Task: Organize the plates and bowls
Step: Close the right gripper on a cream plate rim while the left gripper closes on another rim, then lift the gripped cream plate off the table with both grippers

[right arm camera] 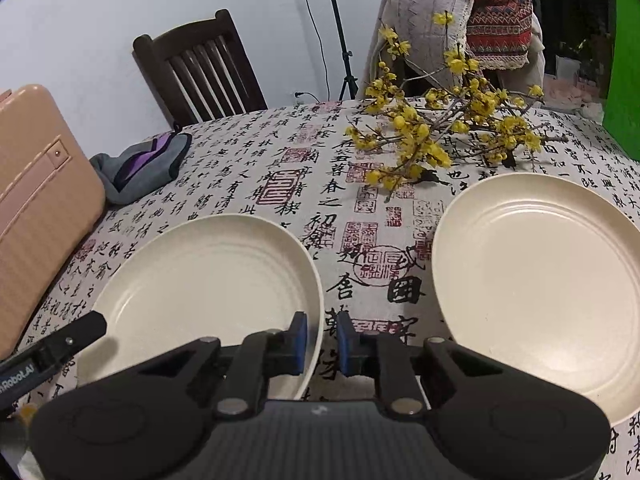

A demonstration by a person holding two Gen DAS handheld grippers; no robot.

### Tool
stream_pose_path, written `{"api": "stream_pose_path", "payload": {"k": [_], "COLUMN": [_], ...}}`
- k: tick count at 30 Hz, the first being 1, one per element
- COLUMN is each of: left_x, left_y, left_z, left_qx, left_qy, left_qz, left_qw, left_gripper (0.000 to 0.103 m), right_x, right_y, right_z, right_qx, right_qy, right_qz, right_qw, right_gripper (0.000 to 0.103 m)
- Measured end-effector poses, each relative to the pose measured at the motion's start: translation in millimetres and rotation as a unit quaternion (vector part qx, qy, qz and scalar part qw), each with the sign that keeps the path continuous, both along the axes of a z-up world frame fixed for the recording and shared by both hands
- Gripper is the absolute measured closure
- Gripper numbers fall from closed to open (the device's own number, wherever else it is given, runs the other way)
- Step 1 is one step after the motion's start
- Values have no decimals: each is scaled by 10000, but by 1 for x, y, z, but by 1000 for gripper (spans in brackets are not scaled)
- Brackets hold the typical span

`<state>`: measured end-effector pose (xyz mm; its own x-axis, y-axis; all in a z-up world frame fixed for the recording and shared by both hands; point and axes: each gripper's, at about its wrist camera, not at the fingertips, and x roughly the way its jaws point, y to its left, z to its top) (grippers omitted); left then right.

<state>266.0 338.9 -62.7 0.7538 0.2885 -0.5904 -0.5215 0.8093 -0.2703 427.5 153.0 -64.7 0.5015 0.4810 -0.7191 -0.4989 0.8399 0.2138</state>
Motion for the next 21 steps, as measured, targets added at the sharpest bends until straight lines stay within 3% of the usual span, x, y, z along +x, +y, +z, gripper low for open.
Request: {"api": "stream_pose_path", "payload": {"k": [10, 12, 14, 21], "left_x": [3, 3, 5, 8], "left_y": [-2, -3, -4, -6], "left_z": [-1, -1, -1, -4], "left_qx": [71, 101, 136, 250], "left_qy": [35, 40, 73, 236], "left_qz": [-123, -162, -205, -200], "left_qw": [9999, 9998, 9997, 9992], "left_gripper": [56, 69, 75, 89], "right_x": [-3, -4, -4, -6], "right_y": [3, 3, 3, 4], "right_z": [-1, -2, -2, -2], "right_qx": [-72, -68, -79, -103], "right_qy": [-149, -164, -192, -278], "right_qz": [85, 85, 99, 145], "right_qw": [9998, 9998, 9997, 9995], "right_gripper": [88, 88, 88, 88]}}
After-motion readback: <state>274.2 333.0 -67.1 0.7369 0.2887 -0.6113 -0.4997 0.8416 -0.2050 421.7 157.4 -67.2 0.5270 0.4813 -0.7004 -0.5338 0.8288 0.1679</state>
